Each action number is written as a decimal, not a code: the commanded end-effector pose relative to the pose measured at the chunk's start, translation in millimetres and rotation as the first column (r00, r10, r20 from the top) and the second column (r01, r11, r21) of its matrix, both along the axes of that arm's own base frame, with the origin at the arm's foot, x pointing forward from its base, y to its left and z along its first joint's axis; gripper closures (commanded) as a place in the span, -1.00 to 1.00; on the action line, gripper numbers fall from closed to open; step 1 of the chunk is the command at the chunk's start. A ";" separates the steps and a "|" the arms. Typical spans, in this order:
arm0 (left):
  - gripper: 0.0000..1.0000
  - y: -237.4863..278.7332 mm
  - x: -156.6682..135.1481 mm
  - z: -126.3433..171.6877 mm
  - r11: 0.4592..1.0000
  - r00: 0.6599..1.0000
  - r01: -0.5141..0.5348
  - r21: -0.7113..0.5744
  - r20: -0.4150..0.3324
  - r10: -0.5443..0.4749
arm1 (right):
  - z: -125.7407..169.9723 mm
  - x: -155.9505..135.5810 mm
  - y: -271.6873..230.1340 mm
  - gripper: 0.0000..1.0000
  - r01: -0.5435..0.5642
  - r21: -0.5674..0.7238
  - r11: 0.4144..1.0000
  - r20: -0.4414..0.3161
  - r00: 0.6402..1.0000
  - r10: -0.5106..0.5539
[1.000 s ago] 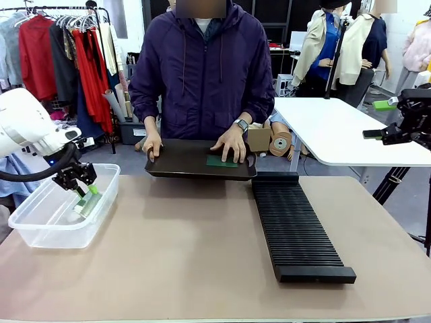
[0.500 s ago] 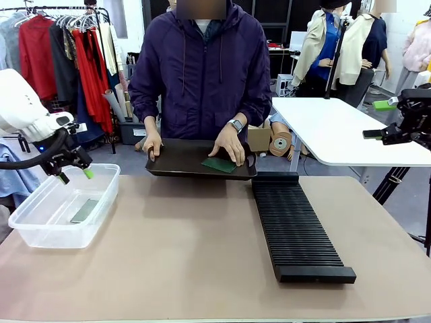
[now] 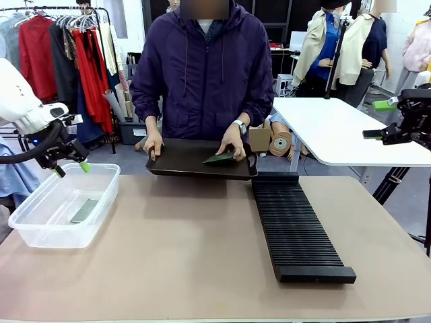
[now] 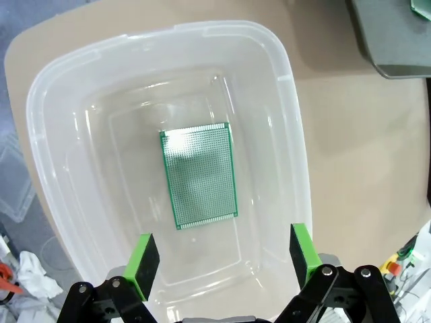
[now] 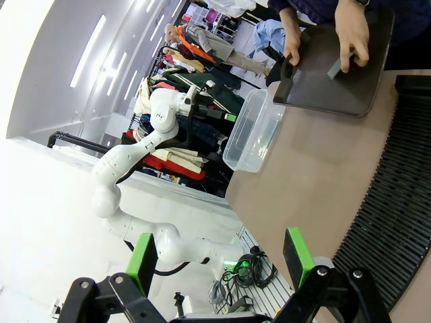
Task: Sort PCBs into racks and boxes based on the side picked up.
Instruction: If the short side of the Blank PCB is picked up, insert it into the PCB Rack ; if the long side is picked up, place it in the Organizing box, then pick up the Blank PCB handed by the Human.
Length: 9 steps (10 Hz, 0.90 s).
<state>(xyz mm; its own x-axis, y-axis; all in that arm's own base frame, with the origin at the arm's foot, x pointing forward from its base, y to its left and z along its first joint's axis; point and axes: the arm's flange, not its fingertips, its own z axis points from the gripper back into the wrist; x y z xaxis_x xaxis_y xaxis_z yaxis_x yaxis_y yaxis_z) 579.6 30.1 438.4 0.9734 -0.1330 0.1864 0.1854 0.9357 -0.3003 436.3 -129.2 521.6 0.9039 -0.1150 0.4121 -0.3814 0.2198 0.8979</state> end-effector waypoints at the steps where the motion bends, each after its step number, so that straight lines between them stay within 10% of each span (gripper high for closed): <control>1: -1.00 -0.4 -7.4 0.3 1.000 1.000 -0.019 0.013 -0.013 0.020 | 2.3 -0.2 0.7 -1.00 -0.002 0.004 1.000 0.003 1.000 0.002; 5: -1.00 1.2 -7.3 5.0 0.998 1.000 -0.021 -0.052 -0.018 0.020 | 2.3 -0.2 0.7 -1.00 -0.002 0.004 1.000 0.003 1.000 0.002; 9: -1.00 24.5 -7.6 10.9 0.855 1.000 0.031 -0.518 0.016 -0.027 | 2.3 -0.2 0.7 -1.00 -0.002 0.004 1.000 0.003 1.000 0.002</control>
